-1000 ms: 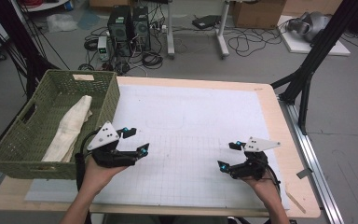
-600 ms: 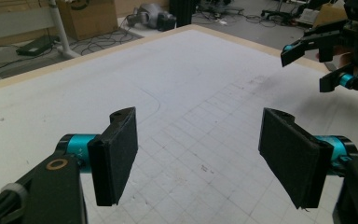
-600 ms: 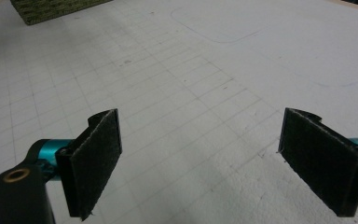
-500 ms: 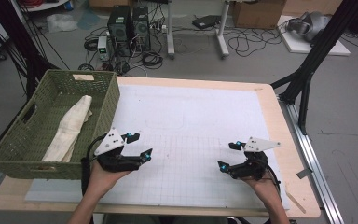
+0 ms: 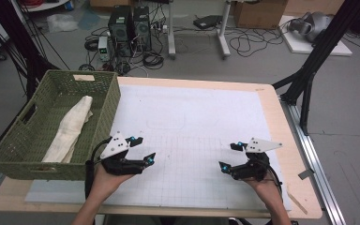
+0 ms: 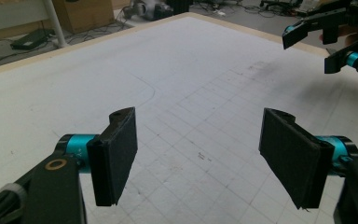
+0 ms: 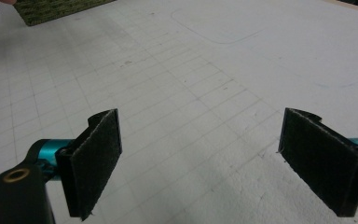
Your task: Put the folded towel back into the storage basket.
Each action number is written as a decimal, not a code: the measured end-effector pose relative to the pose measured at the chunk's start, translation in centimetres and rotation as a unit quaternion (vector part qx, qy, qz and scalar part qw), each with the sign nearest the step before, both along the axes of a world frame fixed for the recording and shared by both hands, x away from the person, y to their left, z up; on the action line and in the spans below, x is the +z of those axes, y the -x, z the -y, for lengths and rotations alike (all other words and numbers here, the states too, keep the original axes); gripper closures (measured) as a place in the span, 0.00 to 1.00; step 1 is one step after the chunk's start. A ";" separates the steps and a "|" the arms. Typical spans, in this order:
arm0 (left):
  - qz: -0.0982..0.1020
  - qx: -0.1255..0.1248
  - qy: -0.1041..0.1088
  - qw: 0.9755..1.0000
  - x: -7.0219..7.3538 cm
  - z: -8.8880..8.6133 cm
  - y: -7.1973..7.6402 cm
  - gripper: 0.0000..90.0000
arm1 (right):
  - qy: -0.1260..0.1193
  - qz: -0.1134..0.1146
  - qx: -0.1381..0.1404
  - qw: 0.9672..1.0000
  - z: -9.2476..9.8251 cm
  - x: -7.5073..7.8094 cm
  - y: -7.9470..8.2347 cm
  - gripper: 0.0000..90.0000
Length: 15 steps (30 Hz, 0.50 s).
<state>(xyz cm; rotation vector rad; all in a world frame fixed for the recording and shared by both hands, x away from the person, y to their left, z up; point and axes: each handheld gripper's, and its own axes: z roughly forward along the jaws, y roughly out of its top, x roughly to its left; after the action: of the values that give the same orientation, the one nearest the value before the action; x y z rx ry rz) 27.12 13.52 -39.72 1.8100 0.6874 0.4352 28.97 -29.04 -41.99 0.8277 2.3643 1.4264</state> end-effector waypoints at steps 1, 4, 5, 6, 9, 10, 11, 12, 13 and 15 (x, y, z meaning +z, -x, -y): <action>0.000 -0.001 0.000 1.000 -0.1 0.0 0.0 0.31 | 0.000 0.001 0.000 1.000 0.0 0.0 0.0 0.14; -0.002 -0.001 -0.001 1.000 -0.3 0.0 0.0 0.31 | 0.001 0.000 0.001 1.000 0.0 0.0 0.0 0.14; -0.003 0.000 0.000 1.000 -0.4 0.0 0.0 0.31 | 0.000 -0.001 0.002 1.000 -0.1 -0.1 0.0 0.14; -0.003 -0.001 -0.002 1.000 -0.5 0.0 0.0 0.31 | 0.001 0.000 0.002 1.000 -0.1 -0.1 0.0 0.14; -0.006 -0.002 -0.002 1.000 -0.7 0.0 0.0 0.31 | 0.000 0.000 0.003 1.000 -0.1 -0.1 0.1 0.14; -0.005 -0.002 -0.002 1.000 -0.8 0.0 0.0 0.31 | 0.000 0.000 0.003 1.000 -0.1 0.0 0.1 0.14; -0.005 -0.003 -0.002 1.000 -0.8 0.0 0.0 0.31 | 0.001 0.003 0.003 1.000 -0.1 0.0 0.1 0.14; -0.005 -0.003 -0.003 1.000 -0.9 0.0 0.1 0.31 | 0.000 0.003 0.002 1.000 -0.1 0.0 0.1 0.14; -0.005 -0.004 -0.002 1.000 -0.9 0.1 0.1 0.31 | -0.001 0.004 0.002 1.000 -0.1 0.0 0.1 0.14; -0.006 -0.005 -0.003 1.000 -1.1 0.2 0.1 0.31 | -0.002 0.002 0.002 1.000 -0.1 0.0 0.2 0.14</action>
<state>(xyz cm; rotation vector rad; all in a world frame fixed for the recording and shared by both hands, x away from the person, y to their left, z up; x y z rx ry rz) 27.06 13.37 -40.84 1.8230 0.6856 0.4208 28.79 -28.94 -42.00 0.8193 2.3618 1.4344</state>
